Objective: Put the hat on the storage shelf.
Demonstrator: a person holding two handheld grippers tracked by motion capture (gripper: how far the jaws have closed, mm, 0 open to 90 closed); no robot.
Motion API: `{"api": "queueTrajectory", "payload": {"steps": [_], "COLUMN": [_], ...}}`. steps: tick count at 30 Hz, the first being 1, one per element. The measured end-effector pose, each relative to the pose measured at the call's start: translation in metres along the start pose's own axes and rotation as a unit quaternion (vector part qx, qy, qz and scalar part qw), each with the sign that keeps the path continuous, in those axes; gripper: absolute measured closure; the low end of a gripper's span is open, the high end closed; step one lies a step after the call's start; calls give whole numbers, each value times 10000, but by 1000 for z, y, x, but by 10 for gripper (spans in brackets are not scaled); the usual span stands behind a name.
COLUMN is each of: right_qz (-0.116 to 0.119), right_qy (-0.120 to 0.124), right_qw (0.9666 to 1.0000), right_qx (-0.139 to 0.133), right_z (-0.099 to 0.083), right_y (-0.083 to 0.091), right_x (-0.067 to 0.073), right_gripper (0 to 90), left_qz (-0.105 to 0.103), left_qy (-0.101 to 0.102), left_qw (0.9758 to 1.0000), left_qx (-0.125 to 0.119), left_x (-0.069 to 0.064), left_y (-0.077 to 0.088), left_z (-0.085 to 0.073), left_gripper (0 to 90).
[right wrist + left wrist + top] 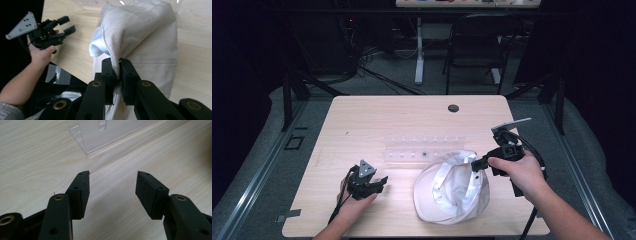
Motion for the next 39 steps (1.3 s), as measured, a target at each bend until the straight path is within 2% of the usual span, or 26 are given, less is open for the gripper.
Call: {"api": "queueTrajectory", "payload": {"steps": [7,8,16,30,35,39], "right_qz": [241,273,522,642,688,822], "right_qy": [90,172,238,304,300,286], "right_qw": [9996,9994,9977,9956,9947,9929], "right_qx": [-95,-130,-371,-605,-700,-811], "right_z": [4,5,8,14,16,20], "right_y": [11,12,25,42,48,53], "right_x": [10,11,22,29,32,34], "right_gripper": [829,829,830,831,831,831], "left_qz": [-7,-8,-20,-58,-108,-146], "left_qy": [-7,-10,-26,-69,-52,-82], "left_qw": [10000,10000,10000,10000,9999,9998], "left_qx": [7,6,7,-10,-114,-141], "left_x": [0,-1,-3,-7,-10,-14], "left_y": [0,0,0,0,1,2], "left_z": [0,0,0,1,3,5], "left_gripper": [453,453,452,453,446,440]}}
Point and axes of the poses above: each handheld gripper's, and its own axes: y roughly backward along the jaws, z roughly out of its top, x roughly to its left, the point moved 4 cm from there along -y, roughly forward along the jaws, and after that the axes turned 3 degrees about -x, right-handed, at the moved point
